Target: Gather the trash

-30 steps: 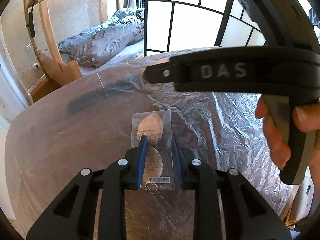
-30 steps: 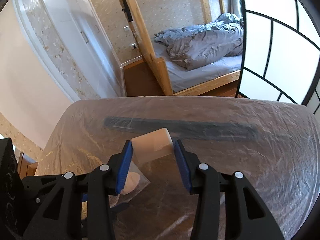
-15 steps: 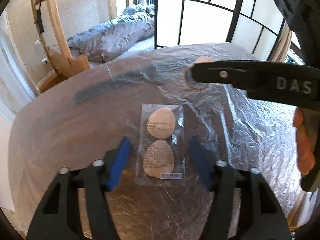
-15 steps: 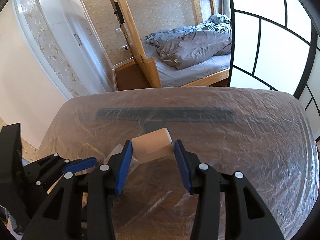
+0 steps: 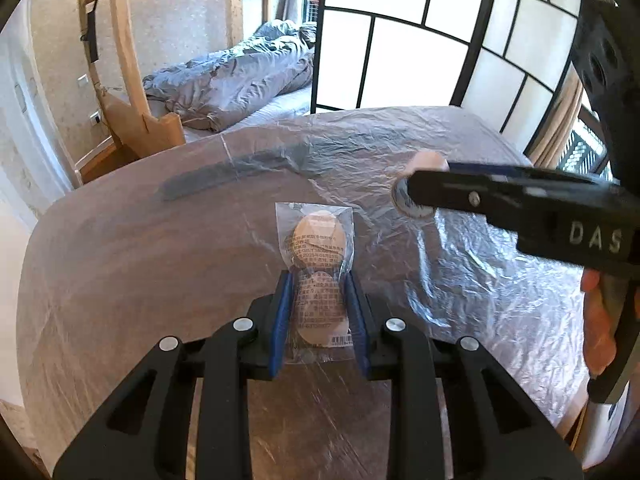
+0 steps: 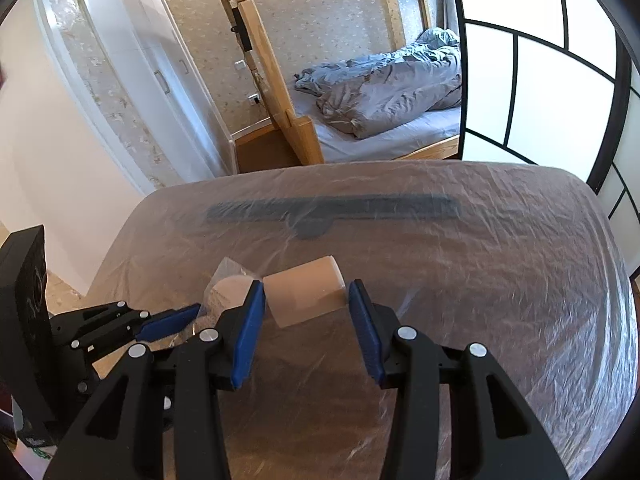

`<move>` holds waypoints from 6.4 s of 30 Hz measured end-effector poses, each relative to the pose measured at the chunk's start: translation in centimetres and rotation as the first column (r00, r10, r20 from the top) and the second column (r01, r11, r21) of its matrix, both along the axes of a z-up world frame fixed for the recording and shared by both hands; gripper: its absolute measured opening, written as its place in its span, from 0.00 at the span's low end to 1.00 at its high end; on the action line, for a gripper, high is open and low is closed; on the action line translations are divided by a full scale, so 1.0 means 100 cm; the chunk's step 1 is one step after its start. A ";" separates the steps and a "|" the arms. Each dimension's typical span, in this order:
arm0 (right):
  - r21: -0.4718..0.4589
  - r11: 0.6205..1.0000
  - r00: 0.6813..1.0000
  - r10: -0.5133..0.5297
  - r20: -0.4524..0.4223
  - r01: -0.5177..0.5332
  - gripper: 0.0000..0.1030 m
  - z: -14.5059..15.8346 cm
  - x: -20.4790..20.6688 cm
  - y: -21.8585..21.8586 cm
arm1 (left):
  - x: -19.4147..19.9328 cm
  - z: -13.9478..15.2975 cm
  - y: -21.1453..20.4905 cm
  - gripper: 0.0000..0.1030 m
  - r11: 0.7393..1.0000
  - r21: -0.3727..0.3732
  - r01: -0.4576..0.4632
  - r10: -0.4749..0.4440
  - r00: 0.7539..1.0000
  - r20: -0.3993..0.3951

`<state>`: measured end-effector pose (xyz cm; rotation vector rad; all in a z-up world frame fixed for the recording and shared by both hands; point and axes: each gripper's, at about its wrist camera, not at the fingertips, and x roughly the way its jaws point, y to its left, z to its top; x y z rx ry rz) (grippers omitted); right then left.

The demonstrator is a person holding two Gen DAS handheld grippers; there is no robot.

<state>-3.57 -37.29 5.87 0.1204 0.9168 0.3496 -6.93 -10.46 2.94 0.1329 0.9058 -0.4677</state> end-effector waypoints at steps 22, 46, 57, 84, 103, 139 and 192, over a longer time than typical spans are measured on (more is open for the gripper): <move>-0.017 1.000 1.000 -0.023 -0.014 0.022 0.42 0.004 -0.090 0.007 | -0.067 0.008 0.015 0.28 0.994 -0.069 -0.090 0.089 0.996 -0.010; 0.013 1.000 1.000 0.024 0.015 -0.024 0.42 0.018 -0.245 -0.002 | -0.211 0.022 0.022 0.28 0.986 -0.102 -0.135 0.139 0.990 0.036; -0.003 0.998 0.997 0.064 -0.044 -0.065 0.42 0.001 -0.334 -0.017 | -0.293 0.004 0.016 0.28 0.976 -0.089 -0.197 0.196 0.980 -0.026; -0.074 0.997 0.994 -0.030 -0.110 0.022 0.42 -0.041 -0.346 0.003 | -0.311 -0.037 0.025 0.28 0.992 -0.027 -0.124 0.120 0.986 -0.117; -0.092 0.995 0.986 -0.056 -0.158 0.041 0.42 -0.068 -0.334 0.002 | -0.292 -0.062 0.016 0.28 0.994 0.011 -0.111 0.111 0.978 -0.178; -0.071 0.994 0.996 -0.083 0.020 0.084 0.71 0.005 -0.323 -0.029 | -0.274 0.010 0.002 0.65 0.981 0.003 -0.195 0.195 0.981 0.015; -0.283 0.898 0.937 -0.349 0.010 0.337 0.97 -0.054 0.012 -0.137 | 0.053 -0.026 0.109 0.99 0.885 0.091 -0.456 0.459 0.888 -0.013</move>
